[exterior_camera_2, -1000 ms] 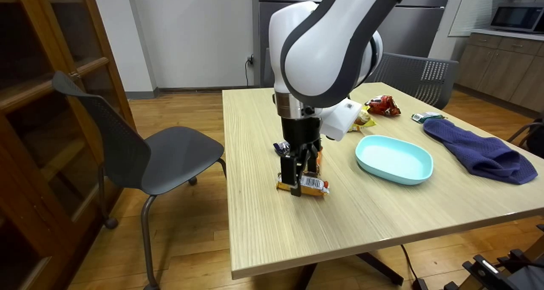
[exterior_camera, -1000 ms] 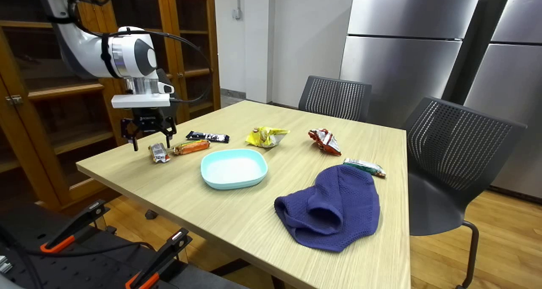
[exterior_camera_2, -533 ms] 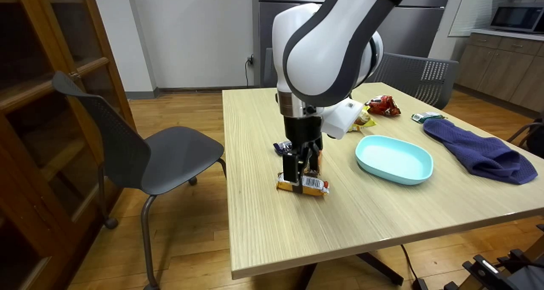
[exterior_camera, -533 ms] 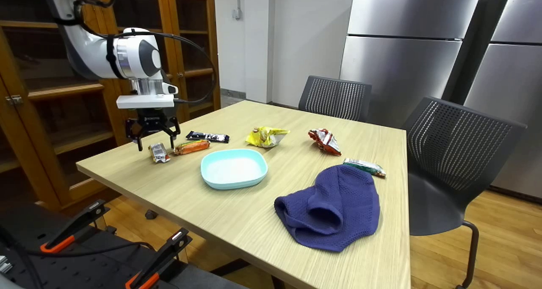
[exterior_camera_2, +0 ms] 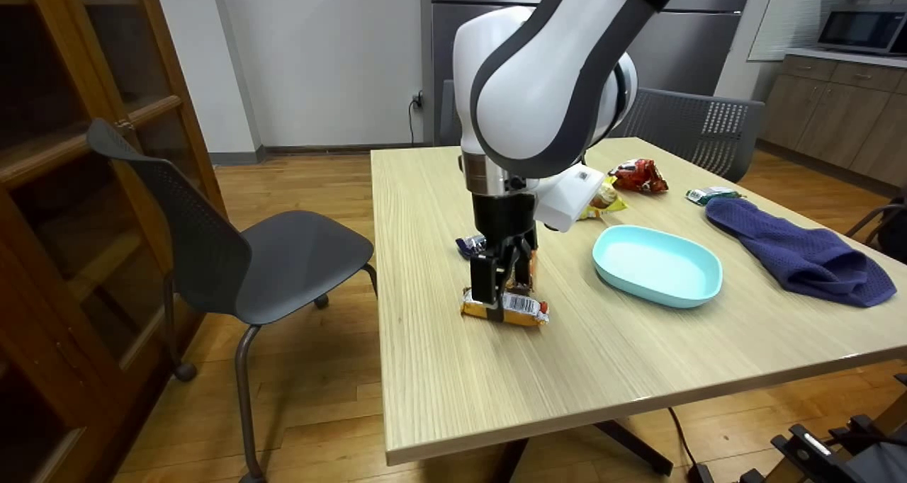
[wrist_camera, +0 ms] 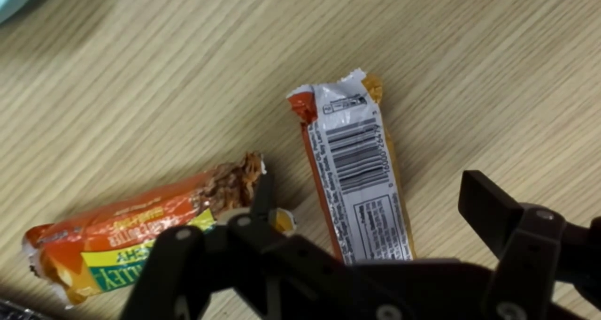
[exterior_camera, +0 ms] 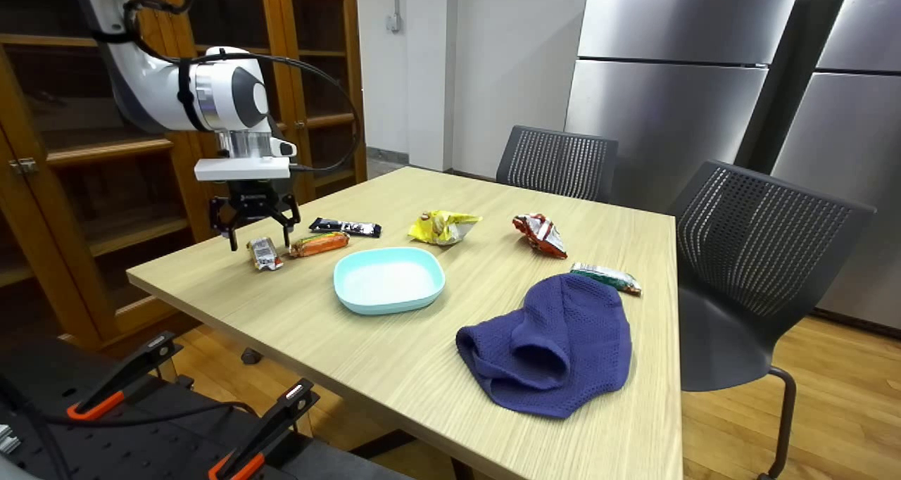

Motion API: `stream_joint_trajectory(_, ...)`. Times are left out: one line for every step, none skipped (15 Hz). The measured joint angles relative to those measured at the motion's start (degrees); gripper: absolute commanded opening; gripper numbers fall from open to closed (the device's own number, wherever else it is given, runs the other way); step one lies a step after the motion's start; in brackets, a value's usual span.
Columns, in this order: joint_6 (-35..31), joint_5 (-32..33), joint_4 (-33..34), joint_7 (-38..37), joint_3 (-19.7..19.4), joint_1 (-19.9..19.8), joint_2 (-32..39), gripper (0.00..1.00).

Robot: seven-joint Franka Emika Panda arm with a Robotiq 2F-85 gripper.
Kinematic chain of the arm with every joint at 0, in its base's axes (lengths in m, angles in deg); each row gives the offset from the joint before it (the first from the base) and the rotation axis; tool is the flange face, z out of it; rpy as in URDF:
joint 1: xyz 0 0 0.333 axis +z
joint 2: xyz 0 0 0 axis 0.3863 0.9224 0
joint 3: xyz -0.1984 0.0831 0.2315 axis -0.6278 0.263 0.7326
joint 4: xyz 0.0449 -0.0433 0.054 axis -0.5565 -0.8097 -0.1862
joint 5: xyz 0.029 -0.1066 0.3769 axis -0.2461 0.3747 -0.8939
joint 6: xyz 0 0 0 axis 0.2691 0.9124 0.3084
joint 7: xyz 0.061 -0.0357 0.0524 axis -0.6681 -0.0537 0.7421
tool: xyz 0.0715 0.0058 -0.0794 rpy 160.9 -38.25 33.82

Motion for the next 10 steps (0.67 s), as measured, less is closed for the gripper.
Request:
stream_joint_trajectory(0.00, 0.00, 0.00, 0.00, 0.00, 0.00, 0.10, 1.00)
stream_joint_trajectory(0.01, 0.00, 0.00, 0.00, 0.01, 0.01, 0.29, 1.00)
stream_joint_trajectory(0.02, 0.00, 0.00, 0.01, 0.04, 0.02, 0.54, 1.00)
stream_joint_trajectory(0.05, 0.00, 0.00, 0.02, 0.05, 0.07, 0.81, 1.00)
stream_joint_trajectory(0.06, 0.00, 0.00, 0.20, 0.15, 0.09, 1.12, 1.00)
stream_joint_trajectory(0.05, 0.00, 0.01, 0.31, 0.29, 0.10, 1.44, 1.00)
stream_joint_trajectory(0.05, 0.00, 0.01, 0.35, 0.42, 0.10, 1.72, 0.75)
stream_joint_trajectory(0.05, 0.00, 0.01, 0.36, 0.50, 0.12, 1.95, 0.74)
stream_joint_trajectory(0.05, 0.00, 0.01, 0.36, 0.54, 0.13, 2.08, 0.68)
stream_joint_trajectory(0.05, 0.01, 0.01, 0.36, 0.55, 0.13, 2.12, 0.58)
